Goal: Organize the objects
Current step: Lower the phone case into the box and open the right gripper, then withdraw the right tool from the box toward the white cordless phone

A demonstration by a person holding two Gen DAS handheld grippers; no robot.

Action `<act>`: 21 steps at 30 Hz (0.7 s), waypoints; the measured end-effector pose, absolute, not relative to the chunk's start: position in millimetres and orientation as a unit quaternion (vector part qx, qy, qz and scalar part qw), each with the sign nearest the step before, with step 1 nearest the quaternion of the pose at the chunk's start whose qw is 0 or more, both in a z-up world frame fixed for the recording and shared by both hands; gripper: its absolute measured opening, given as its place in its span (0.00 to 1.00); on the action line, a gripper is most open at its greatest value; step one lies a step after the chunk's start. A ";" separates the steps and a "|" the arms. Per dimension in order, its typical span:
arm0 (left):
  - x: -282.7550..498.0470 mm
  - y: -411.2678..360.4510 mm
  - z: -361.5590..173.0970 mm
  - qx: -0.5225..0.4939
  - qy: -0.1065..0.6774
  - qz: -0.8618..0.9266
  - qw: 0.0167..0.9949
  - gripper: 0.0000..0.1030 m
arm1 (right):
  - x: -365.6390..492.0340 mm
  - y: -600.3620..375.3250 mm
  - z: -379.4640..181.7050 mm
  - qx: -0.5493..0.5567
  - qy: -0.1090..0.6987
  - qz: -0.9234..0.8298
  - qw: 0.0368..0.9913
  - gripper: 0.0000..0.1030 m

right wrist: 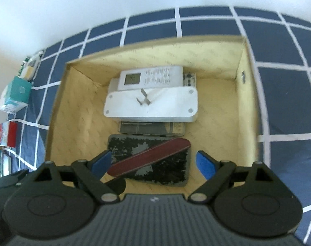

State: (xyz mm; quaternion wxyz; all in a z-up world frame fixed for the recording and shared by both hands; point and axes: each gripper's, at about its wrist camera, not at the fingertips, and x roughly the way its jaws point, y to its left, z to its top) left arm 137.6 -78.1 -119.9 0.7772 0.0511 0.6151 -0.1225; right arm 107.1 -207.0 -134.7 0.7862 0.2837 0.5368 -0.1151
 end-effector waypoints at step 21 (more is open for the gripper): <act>46.8 -120.7 -53.3 0.084 0.565 -0.154 0.806 1.00 | -37.4 -249.7 -64.0 0.291 0.470 -0.159 0.818 1.00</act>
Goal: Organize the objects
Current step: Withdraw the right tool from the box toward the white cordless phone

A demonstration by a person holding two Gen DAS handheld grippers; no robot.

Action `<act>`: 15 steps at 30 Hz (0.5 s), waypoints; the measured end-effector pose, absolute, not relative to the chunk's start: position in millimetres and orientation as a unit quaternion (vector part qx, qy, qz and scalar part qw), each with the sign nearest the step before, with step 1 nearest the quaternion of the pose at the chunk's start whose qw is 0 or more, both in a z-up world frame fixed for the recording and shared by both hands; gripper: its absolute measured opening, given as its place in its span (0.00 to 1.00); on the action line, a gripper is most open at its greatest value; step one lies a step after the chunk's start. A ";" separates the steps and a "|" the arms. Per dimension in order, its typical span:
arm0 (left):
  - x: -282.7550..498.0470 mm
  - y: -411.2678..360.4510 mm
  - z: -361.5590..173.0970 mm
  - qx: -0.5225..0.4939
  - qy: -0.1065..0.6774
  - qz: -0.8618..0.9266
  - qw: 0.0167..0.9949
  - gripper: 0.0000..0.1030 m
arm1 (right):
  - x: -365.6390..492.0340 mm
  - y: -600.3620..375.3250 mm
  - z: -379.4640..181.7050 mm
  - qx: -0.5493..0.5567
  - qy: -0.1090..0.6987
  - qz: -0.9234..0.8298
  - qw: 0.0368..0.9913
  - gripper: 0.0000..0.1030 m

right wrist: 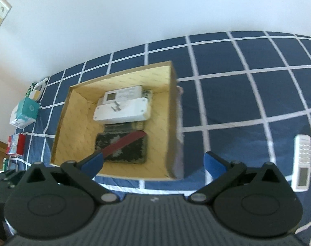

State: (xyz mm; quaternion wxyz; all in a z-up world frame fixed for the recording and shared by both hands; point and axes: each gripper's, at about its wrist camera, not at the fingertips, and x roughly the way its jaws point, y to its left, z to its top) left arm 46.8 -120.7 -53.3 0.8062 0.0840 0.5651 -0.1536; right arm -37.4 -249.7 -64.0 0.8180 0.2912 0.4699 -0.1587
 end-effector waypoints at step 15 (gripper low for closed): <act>-11.0 -209.0 -53.1 0.097 0.561 -0.168 0.805 1.00 | -137.6 -314.7 -58.7 0.244 0.492 -0.169 0.819 1.00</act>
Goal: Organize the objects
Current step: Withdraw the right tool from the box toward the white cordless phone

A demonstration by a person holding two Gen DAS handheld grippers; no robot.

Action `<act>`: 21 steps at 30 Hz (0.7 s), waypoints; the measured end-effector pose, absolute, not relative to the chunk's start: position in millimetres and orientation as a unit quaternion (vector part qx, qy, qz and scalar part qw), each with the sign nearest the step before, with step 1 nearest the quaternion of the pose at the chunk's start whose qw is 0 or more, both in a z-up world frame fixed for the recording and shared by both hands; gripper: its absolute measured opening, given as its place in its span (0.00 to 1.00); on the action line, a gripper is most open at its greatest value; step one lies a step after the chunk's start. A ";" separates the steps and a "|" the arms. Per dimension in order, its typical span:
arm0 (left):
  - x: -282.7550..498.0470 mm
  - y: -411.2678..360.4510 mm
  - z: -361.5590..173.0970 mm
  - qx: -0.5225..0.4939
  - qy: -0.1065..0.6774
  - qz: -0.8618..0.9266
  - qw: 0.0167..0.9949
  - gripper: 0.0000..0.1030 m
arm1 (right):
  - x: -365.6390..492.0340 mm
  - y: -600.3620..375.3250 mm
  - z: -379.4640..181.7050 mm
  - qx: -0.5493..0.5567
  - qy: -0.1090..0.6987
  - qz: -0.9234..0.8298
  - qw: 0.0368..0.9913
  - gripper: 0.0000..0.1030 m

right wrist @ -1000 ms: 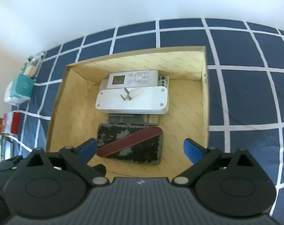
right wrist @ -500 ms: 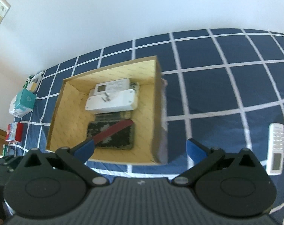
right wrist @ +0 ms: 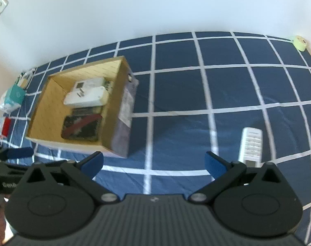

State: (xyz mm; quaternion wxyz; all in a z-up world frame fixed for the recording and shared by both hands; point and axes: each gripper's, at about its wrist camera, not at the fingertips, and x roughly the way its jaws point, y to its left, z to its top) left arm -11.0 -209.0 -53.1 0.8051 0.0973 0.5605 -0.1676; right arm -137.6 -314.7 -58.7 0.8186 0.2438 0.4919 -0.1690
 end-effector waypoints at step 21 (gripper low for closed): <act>-59.4 -338.0 -95.4 0.029 0.604 -0.094 0.791 1.00 | -180.7 -443.9 -103.3 0.076 0.596 -0.028 0.799 1.00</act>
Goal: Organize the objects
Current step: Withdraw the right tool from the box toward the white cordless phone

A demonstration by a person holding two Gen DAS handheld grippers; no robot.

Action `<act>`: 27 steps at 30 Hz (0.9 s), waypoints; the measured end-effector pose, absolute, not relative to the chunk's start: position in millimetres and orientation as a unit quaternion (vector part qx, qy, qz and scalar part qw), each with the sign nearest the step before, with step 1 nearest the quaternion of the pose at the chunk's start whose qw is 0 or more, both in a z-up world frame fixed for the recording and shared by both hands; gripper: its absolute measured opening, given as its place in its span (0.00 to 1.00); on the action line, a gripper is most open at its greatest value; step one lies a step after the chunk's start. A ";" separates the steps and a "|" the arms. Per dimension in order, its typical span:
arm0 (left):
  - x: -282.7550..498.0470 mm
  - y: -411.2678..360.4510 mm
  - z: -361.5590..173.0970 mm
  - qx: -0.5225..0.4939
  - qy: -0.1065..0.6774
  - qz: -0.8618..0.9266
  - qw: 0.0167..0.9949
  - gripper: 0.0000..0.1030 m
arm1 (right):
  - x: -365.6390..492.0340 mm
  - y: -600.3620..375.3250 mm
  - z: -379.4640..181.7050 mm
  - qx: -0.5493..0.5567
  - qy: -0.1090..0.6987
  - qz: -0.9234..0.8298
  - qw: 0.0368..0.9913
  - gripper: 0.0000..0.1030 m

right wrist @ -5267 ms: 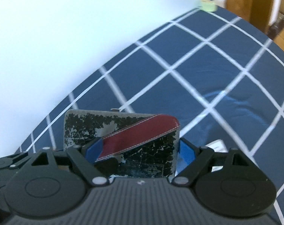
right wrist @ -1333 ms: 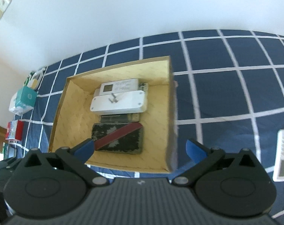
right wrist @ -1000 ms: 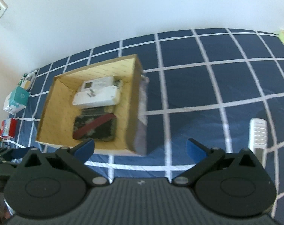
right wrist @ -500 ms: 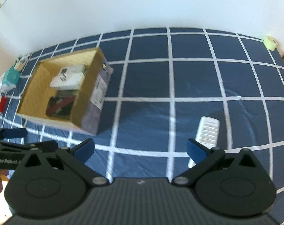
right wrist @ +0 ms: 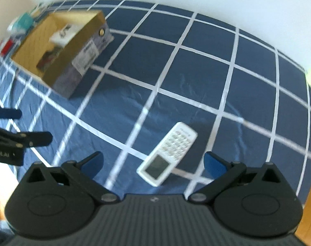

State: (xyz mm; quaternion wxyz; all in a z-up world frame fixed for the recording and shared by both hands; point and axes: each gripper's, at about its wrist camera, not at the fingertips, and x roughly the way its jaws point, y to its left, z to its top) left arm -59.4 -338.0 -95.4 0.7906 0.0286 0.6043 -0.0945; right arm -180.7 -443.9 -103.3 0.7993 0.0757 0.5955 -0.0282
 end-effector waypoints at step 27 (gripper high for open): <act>-17.7 -393.2 -152.5 0.037 0.656 -0.027 0.753 1.00 | -103.2 -478.6 -214.1 -0.091 0.686 0.199 0.694 0.91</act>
